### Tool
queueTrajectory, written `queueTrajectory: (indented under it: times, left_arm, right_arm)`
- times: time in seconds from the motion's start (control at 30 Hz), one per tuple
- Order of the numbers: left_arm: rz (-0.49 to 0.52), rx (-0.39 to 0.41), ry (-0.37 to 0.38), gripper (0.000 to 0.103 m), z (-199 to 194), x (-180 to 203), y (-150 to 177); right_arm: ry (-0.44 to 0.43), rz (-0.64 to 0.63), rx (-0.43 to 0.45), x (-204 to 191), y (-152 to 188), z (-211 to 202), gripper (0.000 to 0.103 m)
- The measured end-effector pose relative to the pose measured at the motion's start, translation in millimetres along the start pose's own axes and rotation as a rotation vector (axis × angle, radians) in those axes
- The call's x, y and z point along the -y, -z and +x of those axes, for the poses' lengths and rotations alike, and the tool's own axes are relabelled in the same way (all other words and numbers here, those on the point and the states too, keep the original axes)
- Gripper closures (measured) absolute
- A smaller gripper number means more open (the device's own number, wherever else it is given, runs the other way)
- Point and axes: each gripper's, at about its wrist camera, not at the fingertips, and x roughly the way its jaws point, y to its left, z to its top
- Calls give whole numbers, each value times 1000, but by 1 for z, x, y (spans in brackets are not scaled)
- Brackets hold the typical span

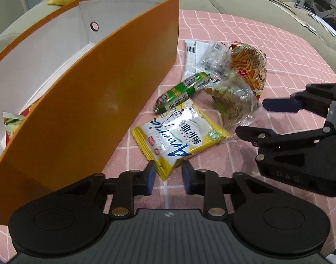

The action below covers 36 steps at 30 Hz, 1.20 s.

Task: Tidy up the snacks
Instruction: 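Grasp the yellow Amerio cracker pack with the left gripper while the right grasps the clear nut bag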

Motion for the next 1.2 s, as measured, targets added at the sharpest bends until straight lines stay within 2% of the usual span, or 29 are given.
queueTrajectory:
  times: [0.03,0.07,0.1,0.13,0.17,0.27,0.37,0.63,0.8,0.83,0.9,0.93,0.97,1.0,1.07,1.13,1.2]
  left_arm:
    - [2,2,2,79,0,0,0]
    - [1,3,3,81,0,1,-1]
    - [2,3,7,83,-1,0,-1]
    - [4,3,13,90,1,1,-2]
    - [5,2,22,92,1,1,-2]
    - [13,2,33,95,0,3,-3]
    - [28,0,44,98,-4,6,-1]
    - [50,-33,101,98,-16,12,13]
    - [50,-95,174,95,-21,14,20]
    - [51,-106,186,93,-22,14,22]
    - [60,-108,193,83,-25,14,23]
    - [73,-99,189,71,-27,14,23]
    - [92,-83,181,58,-29,14,23]
    - [111,-65,173,53,-31,14,22]
    - [143,-40,163,35,-33,13,18]
    - [167,-24,163,27,-32,12,12]
    - [191,-4,155,23,-30,13,5]
  right_arm:
    - [7,-2,-4,-2,1,0,71]
    - [12,-1,-11,-3,1,0,78]
    - [14,3,-16,-3,1,0,79]
    - [11,10,-21,-3,2,0,85]
    - [6,15,-27,-4,3,0,96]
    - [-5,21,-30,-6,4,-3,103]
    - [0,26,-18,-11,6,-11,103]
    - [11,68,-30,-23,26,-38,103]
    - [20,110,-34,-19,32,-44,103]
    - [23,126,-36,-17,31,-45,102]
    - [28,156,-27,-12,30,-47,101]
    - [29,164,-21,-10,29,-48,101]
    - [29,171,-14,-8,27,-49,96]
    - [31,177,-8,-7,26,-50,92]
    - [28,193,5,-3,23,-51,74]
    - [28,203,10,-1,20,-51,71]
    - [23,218,11,1,16,-49,68]
